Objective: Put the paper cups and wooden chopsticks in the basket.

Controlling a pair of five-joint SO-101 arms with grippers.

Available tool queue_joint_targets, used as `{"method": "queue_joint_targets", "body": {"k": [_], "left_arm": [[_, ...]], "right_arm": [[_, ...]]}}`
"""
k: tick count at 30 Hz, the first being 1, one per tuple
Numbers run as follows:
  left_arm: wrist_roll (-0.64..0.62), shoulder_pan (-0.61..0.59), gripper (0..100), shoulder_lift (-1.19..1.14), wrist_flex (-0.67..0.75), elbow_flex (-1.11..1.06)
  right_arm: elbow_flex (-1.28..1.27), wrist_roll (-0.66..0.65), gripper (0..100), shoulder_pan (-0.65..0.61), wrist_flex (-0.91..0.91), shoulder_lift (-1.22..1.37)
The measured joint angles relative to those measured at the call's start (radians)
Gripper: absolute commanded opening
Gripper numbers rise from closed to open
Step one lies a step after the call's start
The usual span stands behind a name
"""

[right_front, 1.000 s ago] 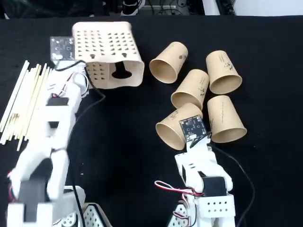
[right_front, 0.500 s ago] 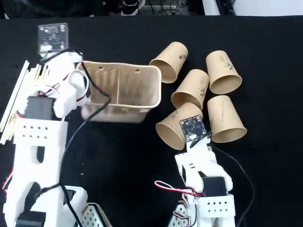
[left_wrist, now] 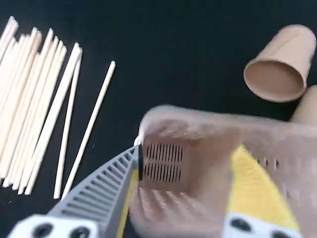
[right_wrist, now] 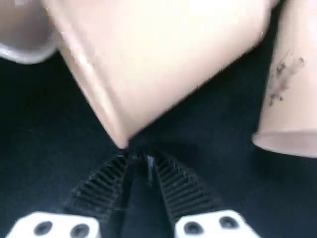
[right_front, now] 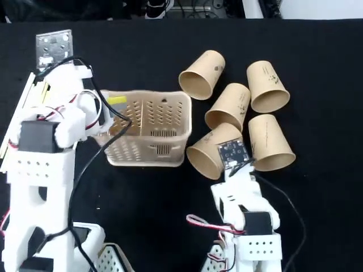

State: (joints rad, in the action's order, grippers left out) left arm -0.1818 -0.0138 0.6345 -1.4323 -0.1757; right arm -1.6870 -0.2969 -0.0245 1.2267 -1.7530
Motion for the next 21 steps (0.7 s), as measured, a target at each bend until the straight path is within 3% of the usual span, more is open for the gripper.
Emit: {"method": "queue_joint_targets", "body": {"k": [4, 8, 11, 16, 21], "left_arm": [[0.0, -0.021, 31, 0.002, -0.127, 0.16], [0.0, -0.135, 31, 0.006, -0.238, 0.333], [0.02, -0.272, 31, 0.006, -0.276, 0.384], [0.146, -0.48, 31, 0.006, -0.273, 0.275], [0.256, -0.634, 32, 0.006, -0.089, -0.029]], "right_arm": [[0.097, -0.31, 2.6, 0.012, 0.083, -0.002], [0.232, -0.575, 3.0, 0.009, 0.17, -0.043], [0.368, -0.617, 7.2, 0.025, 0.213, -0.049], [0.531, -0.626, 25.5, 0.009, 0.226, -0.043], [0.551, -0.549, 27.6, -0.114, 0.161, 0.157]]}}
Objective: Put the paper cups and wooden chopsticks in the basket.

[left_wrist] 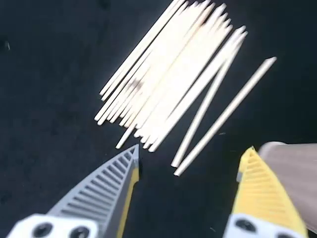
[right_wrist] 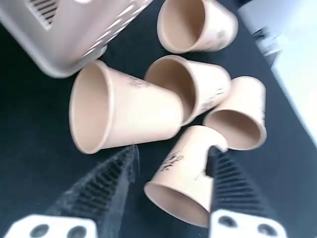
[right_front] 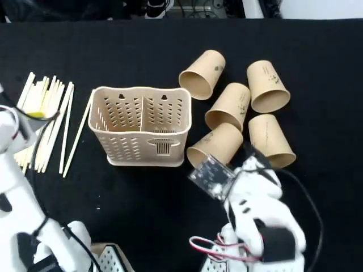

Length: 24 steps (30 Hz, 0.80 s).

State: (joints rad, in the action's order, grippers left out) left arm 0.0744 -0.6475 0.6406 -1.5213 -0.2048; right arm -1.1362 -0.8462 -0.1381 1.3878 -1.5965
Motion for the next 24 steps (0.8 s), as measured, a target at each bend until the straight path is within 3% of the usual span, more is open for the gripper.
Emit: {"method": "queue_joint_targets", "body": {"k": [6, 12, 18, 23, 24], "left_arm": [[0.063, -0.068, 32, -0.002, 0.451, -0.456], [0.035, -0.068, 32, -0.014, 0.847, -0.799], [-0.023, 0.008, 28, -0.226, 1.137, -0.89], [-0.029, 0.015, 8, -0.47, 1.212, -0.802], [-0.029, 0.015, 4, -0.506, 1.214, -0.775]], "right_arm": [[-0.038, 0.124, 27.6, -0.189, -0.163, 0.213], [-0.272, 0.16, 27.5, -0.203, -0.503, 0.272], [-0.43, 0.029, 23.4, -0.044, -0.672, 0.252], [-0.479, 0.003, 0.8, -0.028, -0.697, 0.153], [-0.483, 0.003, 1.5, -0.026, -0.698, 0.126]]}}
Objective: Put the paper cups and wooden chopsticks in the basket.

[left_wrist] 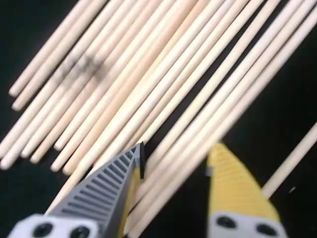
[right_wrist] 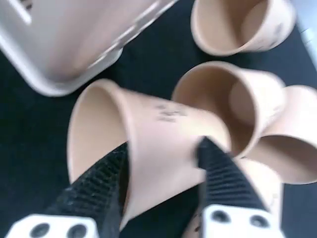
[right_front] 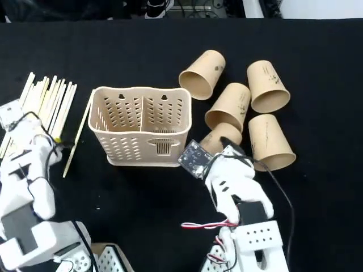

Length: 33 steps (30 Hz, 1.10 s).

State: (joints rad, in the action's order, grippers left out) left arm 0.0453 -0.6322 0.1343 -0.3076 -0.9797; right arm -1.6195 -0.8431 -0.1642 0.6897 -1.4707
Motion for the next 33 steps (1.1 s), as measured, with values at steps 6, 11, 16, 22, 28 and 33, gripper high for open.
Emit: {"method": "queue_joint_targets", "body": {"k": [6, 11, 16, 22, 28, 33], "left_arm": [[0.0, 0.012, 3, -0.054, -0.112, 0.103], [0.0, 0.009, 3, 0.017, -0.262, 0.123], [-0.008, 0.009, 3, 0.258, -0.43, 0.123], [-0.06, 0.032, 3, 0.689, -0.623, 0.123], [-0.146, 0.104, 3, 1.126, -0.666, 0.118], [-0.238, 0.184, 3, 1.359, -0.588, 0.118]], "right_arm": [[-0.008, 0.095, 1.1, 0.064, 0.021, -0.201], [0.14, 0.192, 1.1, 0.097, 0.259, -0.327], [0.4, 0.29, 1.1, 0.141, 0.439, -0.33], [0.631, 0.353, 1.1, 0.196, 0.505, -0.199], [0.962, 0.436, 1.1, 0.236, 0.598, 0.048], [1.376, 0.522, 1.1, 0.166, 0.756, 0.373]]}}
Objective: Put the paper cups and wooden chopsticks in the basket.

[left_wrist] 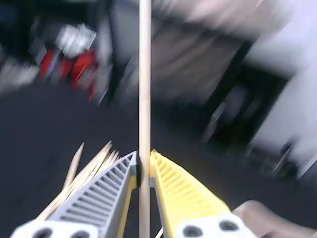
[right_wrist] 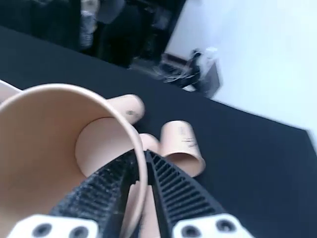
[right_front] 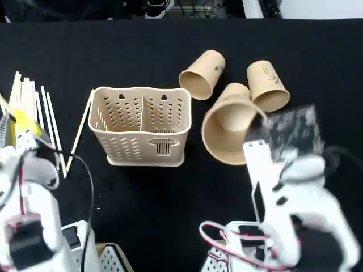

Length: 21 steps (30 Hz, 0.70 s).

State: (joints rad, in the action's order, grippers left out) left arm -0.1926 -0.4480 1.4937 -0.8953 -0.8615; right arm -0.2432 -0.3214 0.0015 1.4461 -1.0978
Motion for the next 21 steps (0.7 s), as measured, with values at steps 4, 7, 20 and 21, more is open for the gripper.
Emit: {"method": "queue_joint_targets", "body": {"k": [4, 7, 20, 21], "left_arm": [[-0.038, 0.132, 3, 0.063, 0.167, 0.003], [-0.041, 0.267, 3, 0.068, 0.235, 0.002], [-0.031, 0.468, 3, -0.206, 0.496, -0.218], [-0.031, 0.471, 3, -0.215, 0.506, -0.227]], "right_arm": [[0.374, 0.089, 1.1, -0.133, 0.15, 0.318], [0.674, 0.112, 1.1, -0.25, 0.245, 0.569], [1.186, 0.149, 1.1, -0.302, 0.293, 1.269], [1.188, 0.149, 1.1, -0.302, 0.293, 1.283]]}}
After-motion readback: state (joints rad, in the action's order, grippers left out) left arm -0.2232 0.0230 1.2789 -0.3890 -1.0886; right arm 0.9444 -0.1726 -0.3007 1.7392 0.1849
